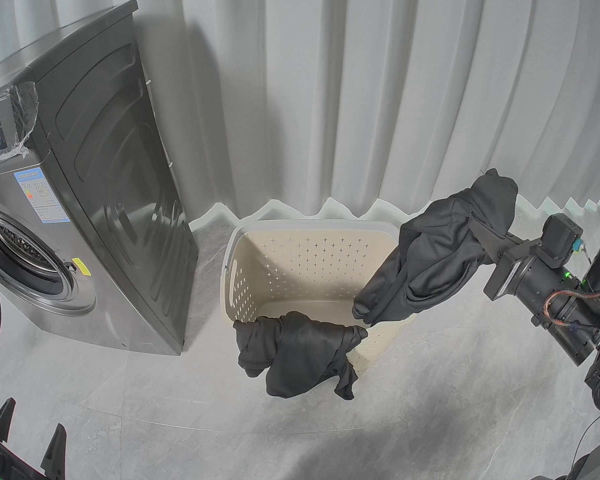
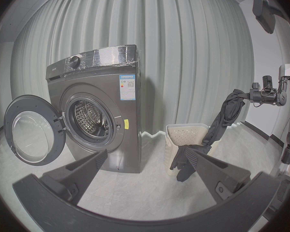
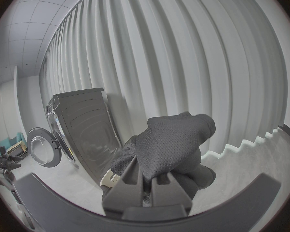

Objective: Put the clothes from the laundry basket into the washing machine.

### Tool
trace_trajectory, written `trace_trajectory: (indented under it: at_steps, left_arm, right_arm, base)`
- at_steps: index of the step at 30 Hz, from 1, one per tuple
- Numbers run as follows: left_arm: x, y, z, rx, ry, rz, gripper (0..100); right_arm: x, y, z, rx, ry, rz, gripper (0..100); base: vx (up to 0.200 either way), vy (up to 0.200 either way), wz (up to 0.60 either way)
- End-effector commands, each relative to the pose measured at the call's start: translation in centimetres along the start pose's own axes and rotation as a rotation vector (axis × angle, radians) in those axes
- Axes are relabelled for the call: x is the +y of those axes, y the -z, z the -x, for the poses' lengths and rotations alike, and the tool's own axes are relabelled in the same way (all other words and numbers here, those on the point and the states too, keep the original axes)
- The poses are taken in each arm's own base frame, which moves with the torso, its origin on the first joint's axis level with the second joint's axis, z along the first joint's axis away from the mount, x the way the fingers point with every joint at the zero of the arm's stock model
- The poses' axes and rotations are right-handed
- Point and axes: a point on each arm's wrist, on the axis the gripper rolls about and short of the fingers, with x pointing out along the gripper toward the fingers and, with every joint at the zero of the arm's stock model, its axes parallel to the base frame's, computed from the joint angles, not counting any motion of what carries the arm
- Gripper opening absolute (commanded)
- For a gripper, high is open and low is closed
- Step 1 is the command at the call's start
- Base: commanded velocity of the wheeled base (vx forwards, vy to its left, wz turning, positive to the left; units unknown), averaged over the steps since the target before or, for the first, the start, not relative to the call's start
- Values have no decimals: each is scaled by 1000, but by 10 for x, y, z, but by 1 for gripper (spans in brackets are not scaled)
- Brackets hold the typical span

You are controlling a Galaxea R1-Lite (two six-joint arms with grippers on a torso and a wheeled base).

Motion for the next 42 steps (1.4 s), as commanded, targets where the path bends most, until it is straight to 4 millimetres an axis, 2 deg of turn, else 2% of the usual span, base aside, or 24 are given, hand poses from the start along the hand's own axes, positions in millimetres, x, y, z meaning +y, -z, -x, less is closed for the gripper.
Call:
trace_trajectory:
  at_steps: [1,8,12,15,22,30,39,42]
  left_arm:
    - [0,5,0,1,0,0,100]
    - [0,5,0,1,-2,-1,100]
    - [0,5,0,1,0,-1,100]
    - [0,5,0,1,0,0,100]
    - [0,5,0,-2,3,8,100]
    - [0,5,0,-2,3,8,100]
    - [0,5,0,-2,0,16,100]
    - [0,5,0,-2,1,17,100]
  right_arm:
    - [1,-8,4,-31,5,-7,0]
    - [0,-7,4,-30,76,-6,0]
    - [0,-22,0,-64,85,-12,0]
    - [-1,-28,6,-44,78,-15,0]
    - [1,-26,20,4,57,-14,0]
    - [0,-28,20,-7,61,-17,0]
    - [-1,-28,21,-11,62,-19,0]
    - [0,-29,21,-12,58,-20,0]
  base:
    - [0,0,0]
    - [0,0,0]
    - [0,0,0]
    - [0,0,0]
    - [0,0,0]
    - [-150,0,0]
    - [0,0,0]
    - [0,200,0]
